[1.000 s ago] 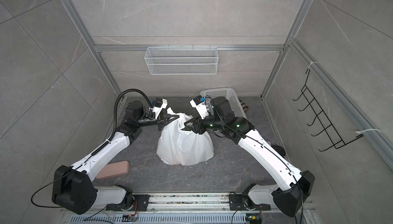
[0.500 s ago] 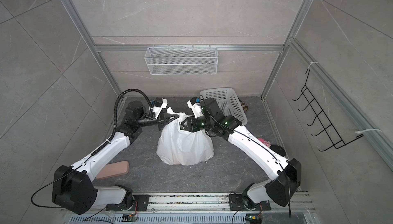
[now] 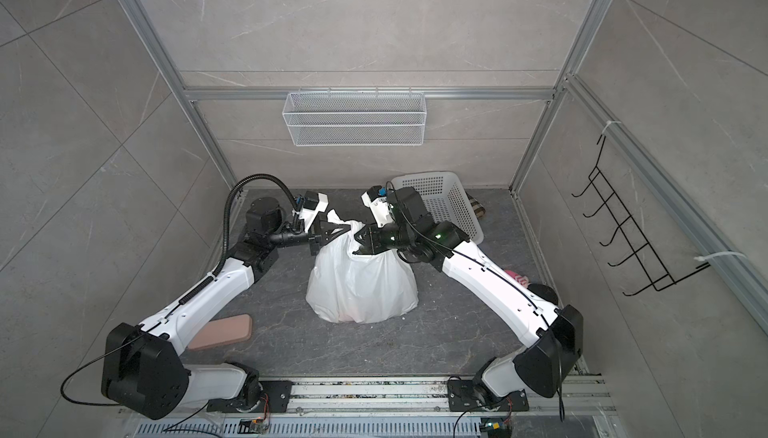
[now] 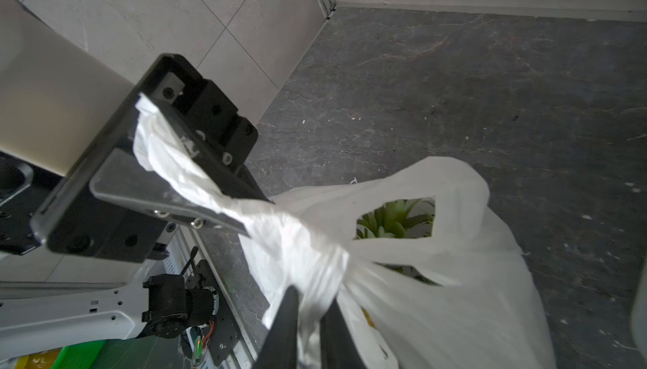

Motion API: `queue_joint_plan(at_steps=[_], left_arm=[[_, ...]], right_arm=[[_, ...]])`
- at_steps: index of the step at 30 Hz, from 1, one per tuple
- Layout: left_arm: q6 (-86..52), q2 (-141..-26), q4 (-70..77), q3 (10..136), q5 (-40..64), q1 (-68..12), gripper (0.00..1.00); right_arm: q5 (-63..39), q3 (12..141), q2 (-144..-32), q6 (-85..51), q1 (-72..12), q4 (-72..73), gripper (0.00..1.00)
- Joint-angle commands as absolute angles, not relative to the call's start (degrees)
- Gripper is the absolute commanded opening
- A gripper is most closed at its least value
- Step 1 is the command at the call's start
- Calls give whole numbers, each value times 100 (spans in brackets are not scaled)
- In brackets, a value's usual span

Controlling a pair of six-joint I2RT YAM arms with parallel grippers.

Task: Place the pineapple into a plastic bag & tie a knot
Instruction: Cross the plastic bag at the center of the board.

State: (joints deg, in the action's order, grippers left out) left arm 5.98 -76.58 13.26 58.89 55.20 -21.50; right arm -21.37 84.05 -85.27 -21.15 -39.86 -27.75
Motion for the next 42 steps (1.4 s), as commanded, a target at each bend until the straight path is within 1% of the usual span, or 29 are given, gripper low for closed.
queue_joint_plan(at_steps=[1, 6, 11, 14, 17, 23, 25, 26, 28, 29, 30, 33, 36, 39, 42], left_arm=[[574, -7499, 1615, 6039, 5564, -2189, 0], [617, -7385, 1533, 5989, 5605, -2193, 0], [734, -7206, 1330, 5915, 5711, -2188, 0], [764, -7125, 1217, 5908, 5818, -2191, 0], [769, -7085, 1114, 5900, 5810, -2188, 0], [773, -7104, 1028, 5881, 5724, -2189, 0], [770, -7118, 1024, 5872, 5696, -2189, 0], [765, -7124, 1028, 5875, 5671, -2188, 0], [756, -7143, 1052, 5881, 5637, -2188, 0], [740, -7145, 1079, 5883, 5621, -2189, 0], [730, -7146, 1121, 5879, 5596, -2189, 0], [694, -7137, 1193, 5855, 5535, -2188, 0], [669, -7096, 1217, 5812, 5510, -2191, 0], [646, -7009, 1220, 5741, 5491, -2188, 0], [620, -6913, 1215, 5669, 5472, -2188, 0]], right_arm=[[-2475, 8553, -8706, -2006, -4038, -2637, 0], [-2616, 8455, -8898, -1819, -4065, -2436, 0], [-2256, 8382, -9118, -1328, -4122, -2272, 0], [-1845, 8307, -9148, -869, -4181, -2097, 0], [-1112, 8082, -9120, -322, -4298, -1710, 0], [1198, 7510, -9012, 216, -4620, -395, 0], [1766, 7330, -8936, 315, -4758, 13, 0], [1854, 7230, -8900, 394, -4818, 203, 0], [1720, 7083, -8839, 415, -4907, 398, 0], [1404, 6982, -8797, 366, -4918, 451, 0], [772, 6909, -8757, 332, -4916, 461, 0], [-491, 6883, -8825, 41, -4917, 356, 0], [-1152, 6801, -8964, -306, -4920, 559, 0], [-1094, 6841, -9222, -477, -4917, 703, 0], [-712, 6937, -9515, -502, -4922, 909, 0]])
